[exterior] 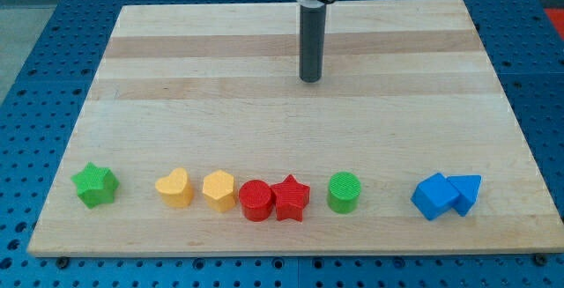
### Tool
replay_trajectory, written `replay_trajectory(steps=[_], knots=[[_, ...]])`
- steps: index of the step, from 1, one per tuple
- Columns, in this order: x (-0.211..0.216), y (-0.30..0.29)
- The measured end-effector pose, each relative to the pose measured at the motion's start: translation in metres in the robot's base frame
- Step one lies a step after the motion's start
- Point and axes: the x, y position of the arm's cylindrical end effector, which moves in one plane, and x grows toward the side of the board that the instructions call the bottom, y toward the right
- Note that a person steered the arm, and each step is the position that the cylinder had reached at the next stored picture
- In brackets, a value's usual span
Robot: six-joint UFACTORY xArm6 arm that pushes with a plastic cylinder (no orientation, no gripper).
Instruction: Nudge the yellow heart down a bit
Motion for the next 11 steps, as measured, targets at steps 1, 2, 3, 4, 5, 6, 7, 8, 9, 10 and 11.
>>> replay_trajectory(steps=[1, 2, 3, 4, 5, 6, 7, 8, 9, 10, 11], knots=[[0.000, -0.005], [0.000, -0.005], [0.000, -0.005], [0.000, -0.005], [0.000, -0.005], [0.000, -0.005], [0.005, -0.005], [0.039, -0.006], [0.054, -0.008], [0.054, -0.011], [0.056, -0.066]])
